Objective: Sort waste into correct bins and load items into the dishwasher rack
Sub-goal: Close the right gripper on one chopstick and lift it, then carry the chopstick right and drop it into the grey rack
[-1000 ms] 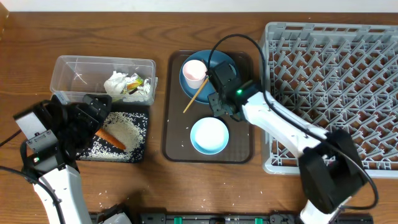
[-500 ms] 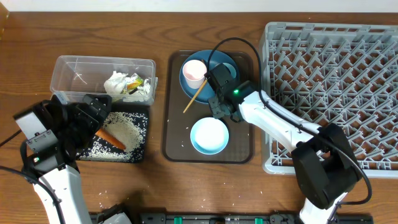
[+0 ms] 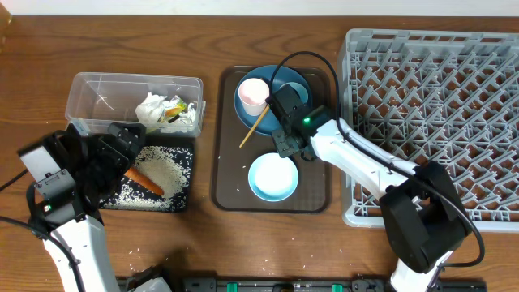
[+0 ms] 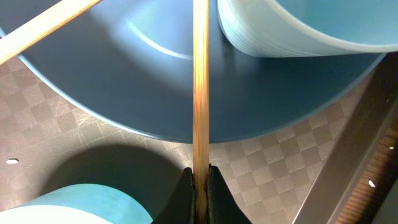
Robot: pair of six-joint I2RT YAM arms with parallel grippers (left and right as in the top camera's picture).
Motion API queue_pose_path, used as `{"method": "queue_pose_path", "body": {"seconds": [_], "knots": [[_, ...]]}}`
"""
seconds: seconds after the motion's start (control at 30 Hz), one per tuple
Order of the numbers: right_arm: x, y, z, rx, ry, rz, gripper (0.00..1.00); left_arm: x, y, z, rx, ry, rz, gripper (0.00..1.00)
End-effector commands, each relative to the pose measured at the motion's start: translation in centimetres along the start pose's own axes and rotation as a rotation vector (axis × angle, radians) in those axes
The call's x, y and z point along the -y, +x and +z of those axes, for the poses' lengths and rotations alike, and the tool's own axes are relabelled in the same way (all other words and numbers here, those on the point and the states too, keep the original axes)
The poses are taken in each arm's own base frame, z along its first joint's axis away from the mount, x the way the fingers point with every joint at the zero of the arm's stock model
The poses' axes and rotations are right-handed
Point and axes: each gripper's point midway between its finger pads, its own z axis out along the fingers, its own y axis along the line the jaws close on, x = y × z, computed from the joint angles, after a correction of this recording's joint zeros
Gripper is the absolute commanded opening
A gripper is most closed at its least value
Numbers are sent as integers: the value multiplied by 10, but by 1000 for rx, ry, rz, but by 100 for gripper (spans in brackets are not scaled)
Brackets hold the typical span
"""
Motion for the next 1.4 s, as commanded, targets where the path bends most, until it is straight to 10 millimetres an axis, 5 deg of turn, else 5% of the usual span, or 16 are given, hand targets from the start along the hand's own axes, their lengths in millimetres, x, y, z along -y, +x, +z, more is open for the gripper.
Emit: {"method": "queue_pose_path", "body": {"seconds": [0.0, 0.37, 0.73, 1.0, 1.37], "knots": [[-5, -21, -26, 78, -19, 4, 1, 7, -6, -5, 18, 17, 11, 100], [2, -53, -121, 304, -56, 35, 1, 7, -6, -5, 17, 17, 11, 100], [79, -16, -178, 285, 111, 208, 1, 7, -6, -5, 18, 17, 11, 100], [139, 20, -176, 151, 179, 350, 1, 7, -6, -5, 18, 17, 11, 100], [147, 29, -144, 33, 110, 326, 1, 7, -6, -5, 17, 17, 11, 100]]}}
